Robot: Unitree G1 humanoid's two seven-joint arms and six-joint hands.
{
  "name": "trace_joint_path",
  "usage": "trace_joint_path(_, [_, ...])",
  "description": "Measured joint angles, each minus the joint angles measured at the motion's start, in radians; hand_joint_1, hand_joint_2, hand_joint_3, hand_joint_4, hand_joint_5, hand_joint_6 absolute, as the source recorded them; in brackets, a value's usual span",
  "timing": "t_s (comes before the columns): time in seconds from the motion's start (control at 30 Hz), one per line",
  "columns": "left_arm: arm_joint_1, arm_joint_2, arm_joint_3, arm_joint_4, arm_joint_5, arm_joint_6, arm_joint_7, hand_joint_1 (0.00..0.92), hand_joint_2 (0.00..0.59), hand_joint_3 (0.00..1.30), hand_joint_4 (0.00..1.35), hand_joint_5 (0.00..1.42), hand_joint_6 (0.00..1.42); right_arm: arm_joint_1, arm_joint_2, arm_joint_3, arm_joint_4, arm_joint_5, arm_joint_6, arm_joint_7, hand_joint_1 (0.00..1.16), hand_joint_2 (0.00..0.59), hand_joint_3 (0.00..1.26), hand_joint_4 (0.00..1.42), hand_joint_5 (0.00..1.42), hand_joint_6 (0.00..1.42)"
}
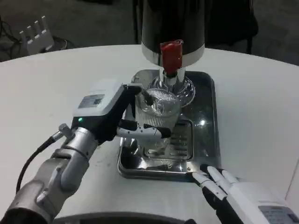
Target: Grasp the cup under the faucet to collect the drink, then remove the cup.
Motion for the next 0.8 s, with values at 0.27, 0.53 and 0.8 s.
trace_joint_path(0.27, [-0.045,-0.013,-0.045,0.035,-0.001,-0.002,0.002,0.417,0.188,0.9,0.94,1.12,1.4,-0.005,0.001,-0.009,0.0,0.001,0.004,0.01,0.44,0.526,0.12,0.01,0.02,0.06])
trace_joint_path(0.53, [-0.06,-0.008,-0.051,0.067,-0.008,-0.017,0.002,0.343,0.15,0.81,0.67,0.88,1.25,-0.038,-0.007,-0.008,0.0,0.002,0.03,0.038,0.44,0.526,0.12,0.01,0.03,0.07])
trace_joint_path(0.8, [-0.06,0.01,-0.051,0.088,-0.013,-0.03,0.0,0.246,0.106,0.64,0.36,0.52,0.79,-0.085,-0.013,0.001,0.003,0.003,0.049,0.049,0.44,0.526,0.13,0.02,0.05,0.08])
